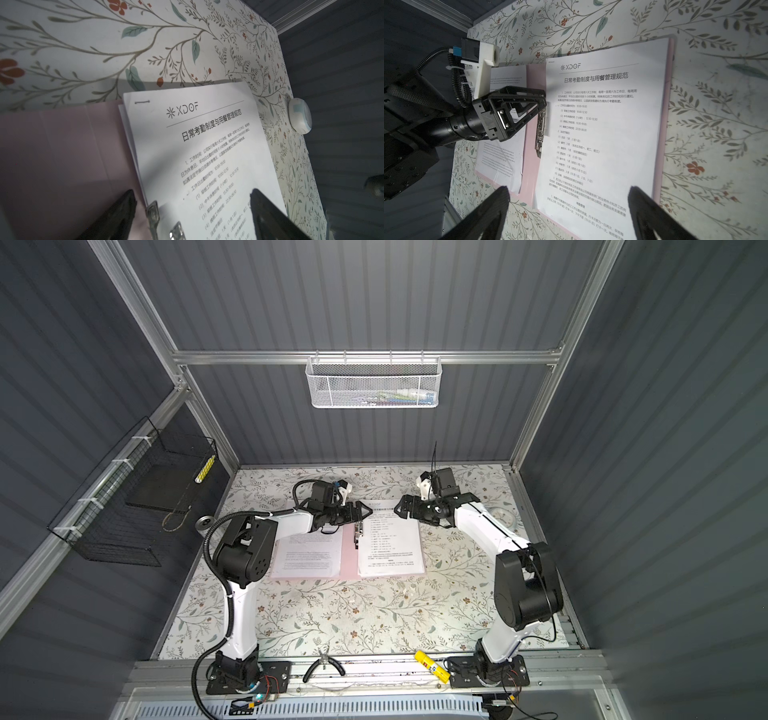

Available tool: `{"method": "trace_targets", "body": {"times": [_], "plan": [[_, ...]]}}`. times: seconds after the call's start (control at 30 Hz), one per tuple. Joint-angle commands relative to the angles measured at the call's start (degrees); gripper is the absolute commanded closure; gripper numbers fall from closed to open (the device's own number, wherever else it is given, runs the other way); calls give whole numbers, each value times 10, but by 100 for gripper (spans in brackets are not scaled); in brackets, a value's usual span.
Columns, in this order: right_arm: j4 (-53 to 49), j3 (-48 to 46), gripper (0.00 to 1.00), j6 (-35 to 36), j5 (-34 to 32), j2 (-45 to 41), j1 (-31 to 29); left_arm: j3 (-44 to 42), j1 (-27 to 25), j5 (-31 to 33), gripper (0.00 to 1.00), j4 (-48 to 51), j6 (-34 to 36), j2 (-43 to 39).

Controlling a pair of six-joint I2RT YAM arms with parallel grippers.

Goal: Put the files into the folder

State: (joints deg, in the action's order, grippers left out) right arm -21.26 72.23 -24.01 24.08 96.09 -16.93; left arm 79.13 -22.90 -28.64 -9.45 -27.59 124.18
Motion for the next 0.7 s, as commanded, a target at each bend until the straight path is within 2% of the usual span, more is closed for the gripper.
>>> {"method": "trace_targets", "body": {"times": [0.0,0.1,0.5,0.67], "plan": [[-7,3,8,2,-1,10,-2,13,-7,-17,13,7,7,12],[-7,2,8,2,-9,9,-2,35,-9,-18,13,7,7,14],[-7,3,7,3,-10,10,-2,27,-12,-16,13,10,10,-5],[-7,5,7,1,-42,13,0,24,-12,-16,14,12,9,-12]]}}
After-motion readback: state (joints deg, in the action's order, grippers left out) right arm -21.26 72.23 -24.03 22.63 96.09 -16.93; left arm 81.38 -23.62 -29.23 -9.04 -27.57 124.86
